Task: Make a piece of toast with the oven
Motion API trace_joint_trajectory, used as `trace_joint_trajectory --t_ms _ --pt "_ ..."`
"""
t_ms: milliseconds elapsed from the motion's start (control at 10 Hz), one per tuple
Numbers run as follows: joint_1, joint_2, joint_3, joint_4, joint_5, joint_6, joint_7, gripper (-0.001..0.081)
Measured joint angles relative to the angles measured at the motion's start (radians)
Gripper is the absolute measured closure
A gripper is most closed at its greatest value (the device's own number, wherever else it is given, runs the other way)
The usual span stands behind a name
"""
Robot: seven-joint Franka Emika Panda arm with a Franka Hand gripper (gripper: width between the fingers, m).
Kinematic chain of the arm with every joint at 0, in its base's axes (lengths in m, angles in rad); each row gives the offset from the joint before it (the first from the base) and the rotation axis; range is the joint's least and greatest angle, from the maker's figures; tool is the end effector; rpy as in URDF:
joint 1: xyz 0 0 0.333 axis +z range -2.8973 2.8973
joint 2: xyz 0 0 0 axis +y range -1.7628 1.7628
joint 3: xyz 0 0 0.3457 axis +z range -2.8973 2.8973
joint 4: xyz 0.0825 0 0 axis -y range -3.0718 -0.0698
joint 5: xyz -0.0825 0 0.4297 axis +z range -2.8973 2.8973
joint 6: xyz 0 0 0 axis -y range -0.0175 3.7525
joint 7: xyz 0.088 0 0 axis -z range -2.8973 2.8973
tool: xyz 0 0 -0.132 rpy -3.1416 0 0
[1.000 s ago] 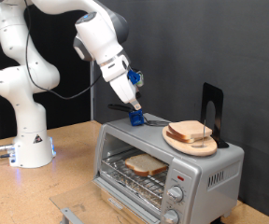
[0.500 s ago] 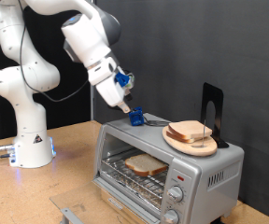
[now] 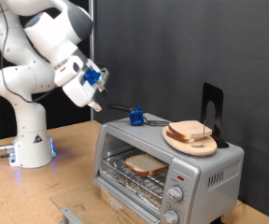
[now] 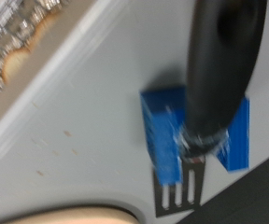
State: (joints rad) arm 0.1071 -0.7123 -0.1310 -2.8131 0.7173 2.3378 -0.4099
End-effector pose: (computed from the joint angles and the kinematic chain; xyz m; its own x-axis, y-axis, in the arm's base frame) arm 0.3699 0.0193 0.4022 0.9470 -0.1361 0.2908 0.0525 -0.8279 -0.5584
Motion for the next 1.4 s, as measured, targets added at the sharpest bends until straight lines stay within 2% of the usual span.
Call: trace_joint_trajectory --t_ms 200,300,400,500,700,800,900,1000,1200,1400 --pt "-0.073 -0.051 -0.043 -0.009 -0.070 -0.074 -0.004 -0.0003" --pt "-0.098 -0.081 -0.053 -0.020 -0.083 -0.099 -0.013 -0.0003" --pt "-0.097 -0.077 -0.051 -0.016 -0.082 -0.099 -0.012 -0.0003" --pt "-0.096 -0.065 -0.050 -0.009 -0.074 -0.101 0.009 -0.0003" --pt "-0.106 -0.015 -0.050 0.019 -0.053 -0.155 0.177 -0.0003" --pt "-0.131 0.027 -0.051 0.041 -0.102 -0.211 0.268 -0.0003" --pt "-0.166 0.076 -0.051 0.058 -0.173 -0.237 0.314 -0.0003" --pt "-0.190 0.138 -0.044 0.092 -0.208 -0.259 0.333 -0.0003" --pt "-0.186 0.125 -0.056 0.084 -0.157 -0.261 0.305 -0.0003" --pt "-0.205 0.134 -0.142 0.087 -0.149 -0.345 0.275 -0.0003"
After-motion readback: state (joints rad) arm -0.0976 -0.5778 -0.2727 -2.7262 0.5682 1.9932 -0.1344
